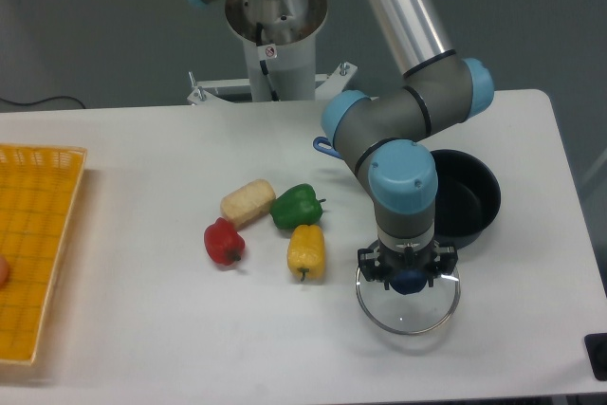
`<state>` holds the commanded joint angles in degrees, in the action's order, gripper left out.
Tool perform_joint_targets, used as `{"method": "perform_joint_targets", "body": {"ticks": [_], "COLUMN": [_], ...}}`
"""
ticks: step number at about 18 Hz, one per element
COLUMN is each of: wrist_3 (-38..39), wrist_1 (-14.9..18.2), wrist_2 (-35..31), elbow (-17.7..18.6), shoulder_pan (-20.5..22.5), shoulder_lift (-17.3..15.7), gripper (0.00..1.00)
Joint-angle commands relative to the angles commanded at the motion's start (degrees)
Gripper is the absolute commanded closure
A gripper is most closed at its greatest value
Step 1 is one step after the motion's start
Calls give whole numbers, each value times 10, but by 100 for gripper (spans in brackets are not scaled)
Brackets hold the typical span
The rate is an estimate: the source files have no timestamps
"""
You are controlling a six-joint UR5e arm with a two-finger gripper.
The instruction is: Place the lid on the table
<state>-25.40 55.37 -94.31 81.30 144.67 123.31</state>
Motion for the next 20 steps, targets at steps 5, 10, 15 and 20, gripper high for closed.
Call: {"method": "perform_joint_targets", "body": {"ticks": [5, 10, 15, 20], "wrist_3": [4, 5, 5, 6], "wrist_1": [-1, -2, -2, -3], "wrist_2": [5, 6, 6, 5], "elbow": [1, 5, 8, 8], "shoulder_pan": [-5, -7, -8, -12], "shoulder_lift": [12, 20, 23, 28], "gripper": [48, 47, 46, 46]}}
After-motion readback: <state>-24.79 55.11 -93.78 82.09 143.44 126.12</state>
